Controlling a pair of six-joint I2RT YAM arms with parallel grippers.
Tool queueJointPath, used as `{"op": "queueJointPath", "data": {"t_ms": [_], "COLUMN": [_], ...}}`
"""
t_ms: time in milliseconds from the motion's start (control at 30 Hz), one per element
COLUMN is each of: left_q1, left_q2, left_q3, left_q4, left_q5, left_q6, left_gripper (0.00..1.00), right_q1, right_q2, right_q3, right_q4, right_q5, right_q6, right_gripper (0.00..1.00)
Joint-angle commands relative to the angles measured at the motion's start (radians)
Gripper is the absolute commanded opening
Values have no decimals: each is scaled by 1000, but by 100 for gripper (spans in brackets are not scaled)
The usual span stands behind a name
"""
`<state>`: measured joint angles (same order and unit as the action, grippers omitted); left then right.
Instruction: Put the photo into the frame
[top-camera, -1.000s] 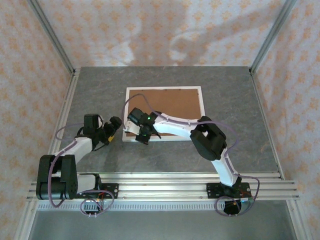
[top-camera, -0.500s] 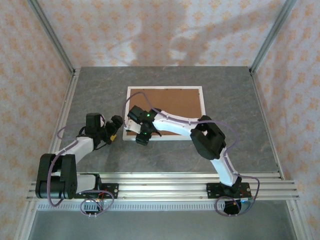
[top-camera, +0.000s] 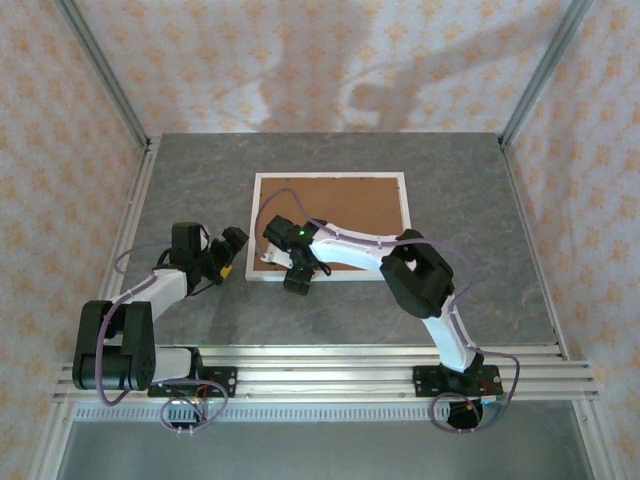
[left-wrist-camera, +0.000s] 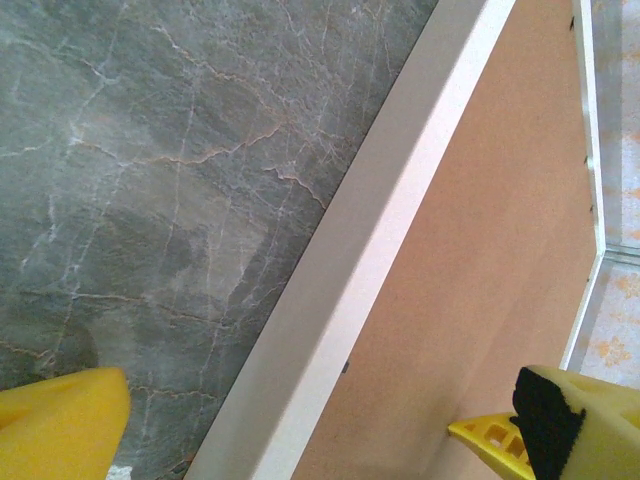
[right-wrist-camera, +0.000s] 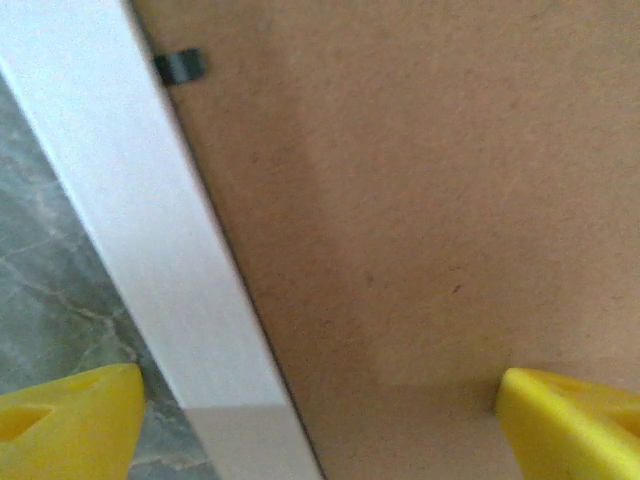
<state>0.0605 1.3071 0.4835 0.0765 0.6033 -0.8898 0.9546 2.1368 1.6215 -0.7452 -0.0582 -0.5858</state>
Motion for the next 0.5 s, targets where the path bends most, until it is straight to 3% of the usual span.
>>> {"op": "queueJointPath", "data": {"t_ms": [0, 33, 200, 467], "left_q1": [2, 2, -15, -70], "left_q2": [1, 3, 15, 92], "left_q3": [-12, -16, -47, -72], "left_q4": [22, 25, 64, 212], "left_q5": [16, 17, 23, 16], "left_q6": [3, 1, -24, -109], "left_gripper": [100, 100, 100, 100], "right_q1": [-13, -11, 18, -5], "right_q2": [130, 163, 88, -1], "right_q3": [-19, -11, -161, 25], "right_q4": [-27, -36, 123, 20], "right_q5": [-38, -32, -31, -162], "right_q6": [-12, 8, -10, 10], "right_gripper": [12, 0, 0, 0]}}
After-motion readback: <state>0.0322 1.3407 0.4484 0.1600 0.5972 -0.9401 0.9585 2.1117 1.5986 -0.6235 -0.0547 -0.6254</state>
